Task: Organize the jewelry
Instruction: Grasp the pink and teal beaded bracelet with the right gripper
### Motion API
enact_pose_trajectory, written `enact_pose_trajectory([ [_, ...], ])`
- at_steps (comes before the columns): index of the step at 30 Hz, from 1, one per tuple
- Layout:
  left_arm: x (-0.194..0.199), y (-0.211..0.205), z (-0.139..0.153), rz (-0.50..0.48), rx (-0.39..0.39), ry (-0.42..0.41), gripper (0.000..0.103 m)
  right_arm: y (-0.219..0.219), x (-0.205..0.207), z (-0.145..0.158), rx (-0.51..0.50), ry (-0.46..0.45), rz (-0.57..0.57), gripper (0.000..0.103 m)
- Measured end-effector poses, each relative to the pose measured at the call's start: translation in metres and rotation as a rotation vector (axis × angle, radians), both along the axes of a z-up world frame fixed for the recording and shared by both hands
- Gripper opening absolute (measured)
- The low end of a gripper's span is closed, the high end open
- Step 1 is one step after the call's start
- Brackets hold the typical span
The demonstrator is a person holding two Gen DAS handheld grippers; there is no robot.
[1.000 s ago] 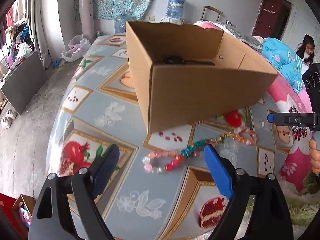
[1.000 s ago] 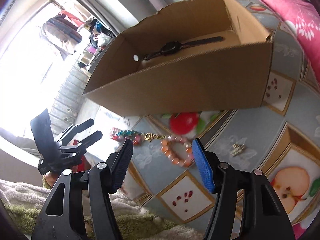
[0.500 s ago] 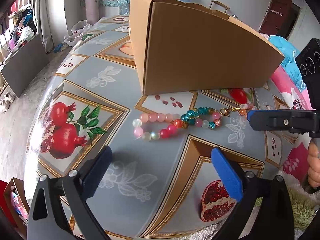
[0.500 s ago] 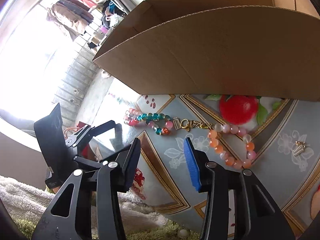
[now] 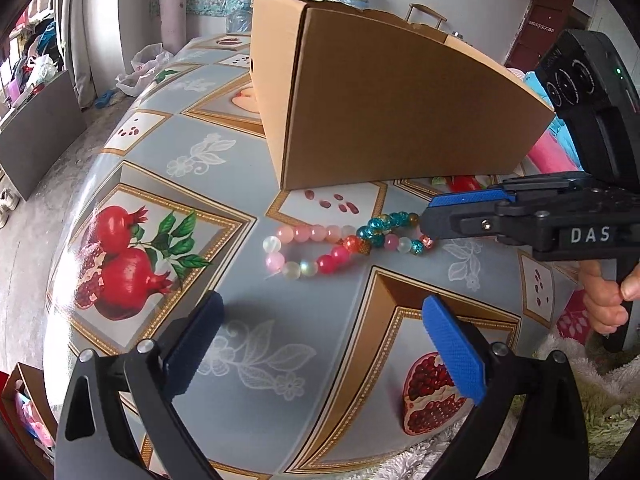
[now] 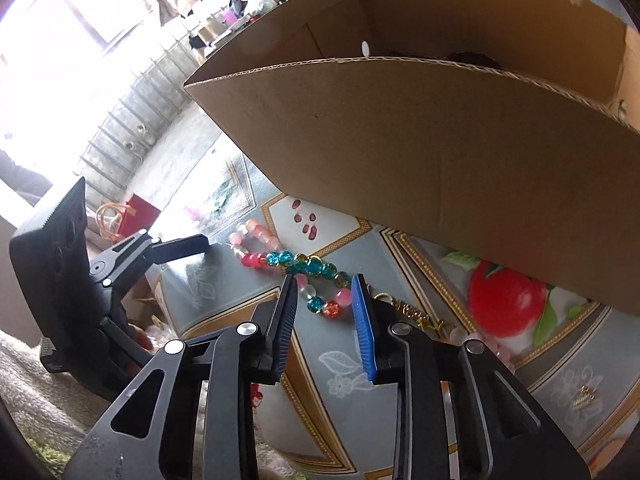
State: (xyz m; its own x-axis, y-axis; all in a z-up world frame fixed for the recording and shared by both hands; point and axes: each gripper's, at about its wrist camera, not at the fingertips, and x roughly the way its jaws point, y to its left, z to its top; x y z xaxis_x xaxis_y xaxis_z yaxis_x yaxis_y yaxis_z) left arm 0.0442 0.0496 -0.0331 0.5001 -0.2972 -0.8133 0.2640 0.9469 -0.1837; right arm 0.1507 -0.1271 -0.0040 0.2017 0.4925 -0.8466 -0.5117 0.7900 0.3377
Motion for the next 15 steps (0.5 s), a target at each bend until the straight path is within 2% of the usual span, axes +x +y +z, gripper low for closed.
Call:
enact_pose_trajectory([
  [6, 0.0, 0.006, 0.001, 0.002, -0.037, 0.002, 0.098, 0.017, 0.007, -0.002, -0.078, -0.038, 0.142, 0.022],
  [10, -0.001, 0.01, 0.004, 0.014, -0.057, -0.001, 0.097, 0.022, 0.011, -0.001, -0.104, -0.05, 0.195, 0.019],
  [11, -0.001, 0.012, 0.005, 0.021, -0.066, -0.002, 0.097, 0.022, 0.011, -0.001, -0.113, -0.055, 0.204, 0.012],
  [12, -0.001, 0.015, 0.006, 0.032, -0.074, -0.007, 0.097, 0.026, 0.012, -0.002, -0.133, -0.056, 0.216, 0.009],
  [15, -0.001, 0.021, 0.01, 0.055, -0.082, -0.03, 0.091, 0.028, 0.013, -0.002, -0.148, -0.067, 0.236, 0.008],
])
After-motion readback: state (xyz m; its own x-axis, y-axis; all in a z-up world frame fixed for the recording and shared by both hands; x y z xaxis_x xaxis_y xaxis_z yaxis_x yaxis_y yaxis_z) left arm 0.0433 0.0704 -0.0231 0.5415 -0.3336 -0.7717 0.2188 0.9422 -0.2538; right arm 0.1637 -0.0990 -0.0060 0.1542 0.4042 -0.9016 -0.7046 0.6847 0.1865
